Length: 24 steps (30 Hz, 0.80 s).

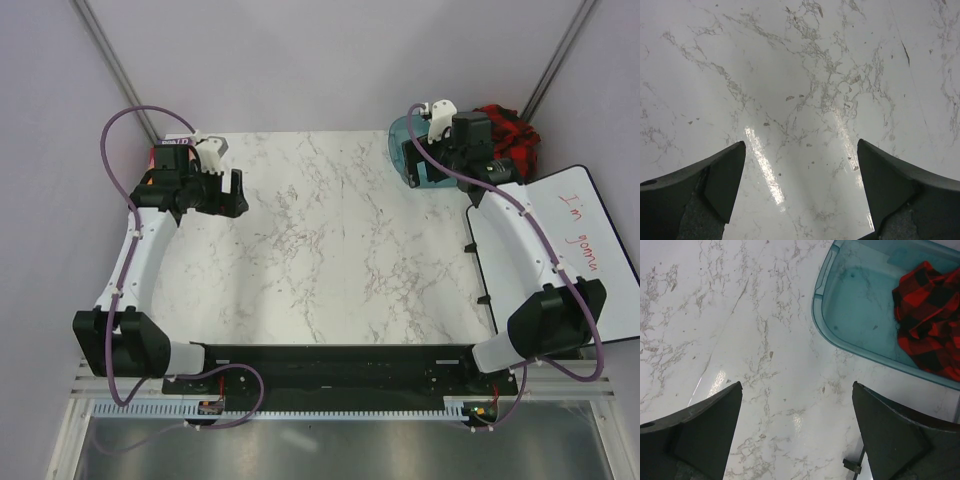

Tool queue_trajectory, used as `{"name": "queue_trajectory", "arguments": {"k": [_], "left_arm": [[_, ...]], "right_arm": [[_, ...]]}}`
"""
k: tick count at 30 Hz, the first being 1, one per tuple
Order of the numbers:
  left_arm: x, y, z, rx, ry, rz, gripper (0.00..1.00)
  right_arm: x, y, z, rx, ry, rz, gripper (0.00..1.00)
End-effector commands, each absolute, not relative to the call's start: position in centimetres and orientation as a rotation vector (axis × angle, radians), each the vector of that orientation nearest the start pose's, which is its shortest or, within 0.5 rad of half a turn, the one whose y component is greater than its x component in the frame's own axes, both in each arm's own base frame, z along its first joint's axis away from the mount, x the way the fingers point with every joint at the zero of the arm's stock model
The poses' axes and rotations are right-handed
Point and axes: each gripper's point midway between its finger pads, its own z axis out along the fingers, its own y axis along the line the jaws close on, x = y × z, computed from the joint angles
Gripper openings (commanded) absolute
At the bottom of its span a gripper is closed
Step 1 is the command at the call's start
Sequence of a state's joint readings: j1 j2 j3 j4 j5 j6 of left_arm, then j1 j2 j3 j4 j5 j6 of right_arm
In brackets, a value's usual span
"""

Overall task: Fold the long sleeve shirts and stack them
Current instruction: Grab the shirt from the pile

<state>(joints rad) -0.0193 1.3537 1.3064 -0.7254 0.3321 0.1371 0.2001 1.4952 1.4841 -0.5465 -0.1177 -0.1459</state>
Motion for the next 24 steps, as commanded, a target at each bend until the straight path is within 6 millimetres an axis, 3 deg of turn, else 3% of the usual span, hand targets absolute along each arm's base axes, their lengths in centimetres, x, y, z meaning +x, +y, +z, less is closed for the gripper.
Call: {"name": "queue_trajectory", "arguments": {"k": [1, 6, 7, 9, 10, 11, 12, 13, 14, 15, 16, 17, 18, 19, 20, 21, 23, 24], "left_arm": [[36.6, -5.8, 23.3, 0.404, 2.248, -0.282, 0.99], [37.7, -6.6, 25.2, 0.467, 2.193, -0.263, 0.99], [38.0, -6.7, 25.0, 0.474, 2.198, -0.264, 0.99], [38.3, -7.2, 25.2, 0.499, 2.189, -0.276, 0.99], [38.6, -7.5, 24.7, 0.510, 2.199, -0.285, 0.99], [38.9, -7.6, 25.0, 0.521, 2.193, -0.281, 1.00], [39.1, -8.0, 25.0, 0.530, 2.191, -0.285, 0.99], [39.2, -8.0, 24.9, 0.534, 2.196, -0.284, 0.99], [39.7, -8.0, 25.0, 0.537, 2.194, -0.282, 0.99], [39.9, -8.1, 25.0, 0.538, 2.195, -0.286, 0.99], [40.1, -8.1, 24.9, 0.535, 2.199, -0.284, 0.99], [40.5, -8.1, 24.6, 0.534, 2.212, -0.288, 0.99], [40.6, -8.2, 24.5, 0.534, 2.216, -0.290, 0.99], [40.7, -8.2, 24.4, 0.540, 2.224, -0.292, 0.99], [41.0, -8.3, 23.7, 0.538, 2.245, -0.297, 0.99], [41.0, -8.3, 23.5, 0.539, 2.254, -0.301, 0.99], [41.4, -8.2, 22.8, 0.543, 2.279, -0.295, 0.99], [41.5, -8.1, 22.5, 0.541, 2.290, -0.292, 0.99]], "right_arm": [[43.9, 9.3, 28.3, -0.396, 2.046, 0.089, 0.98], [46.7, 5.5, 28.8, -0.310, 2.037, -0.074, 0.98], [47.6, 4.6, 28.0, -0.302, 2.055, -0.099, 0.98], [49.2, 1.5, 28.6, -0.261, 2.048, -0.185, 0.98], [50.4, 0.6, 27.2, -0.256, 2.082, -0.203, 0.98], [51.3, -1.5, 28.3, -0.225, 2.066, -0.235, 0.98], [52.1, -2.5, 28.3, -0.211, 2.069, -0.254, 0.98], [53.4, -4.4, 26.3, -0.191, 2.113, -0.278, 0.98], [54.5, -5.1, 28.0, -0.189, 2.083, -0.300, 0.98], [55.9, -5.8, 25.5, -0.211, 2.134, -0.329, 0.98], [56.6, -6.8, 25.4, -0.205, 2.138, -0.344, 0.98], [57.5, -7.2, 26.8, -0.201, 2.108, -0.355, 0.98], [58.6, -7.8, 24.7, -0.210, 2.143, -0.366, 0.98], [59.3, -8.7, 25.5, -0.201, 2.117, -0.391, 0.98], [59.9, -9.1, 24.9, -0.204, 2.121, -0.406, 0.98], [60.6, -9.5, 22.9, -0.224, 2.147, -0.425, 0.98], [61.6, -10.9, 22.0, -0.209, 2.136, -0.482, 0.98], [62.1, -11.5, 20.1, -0.223, 2.159, -0.502, 0.98]]}}
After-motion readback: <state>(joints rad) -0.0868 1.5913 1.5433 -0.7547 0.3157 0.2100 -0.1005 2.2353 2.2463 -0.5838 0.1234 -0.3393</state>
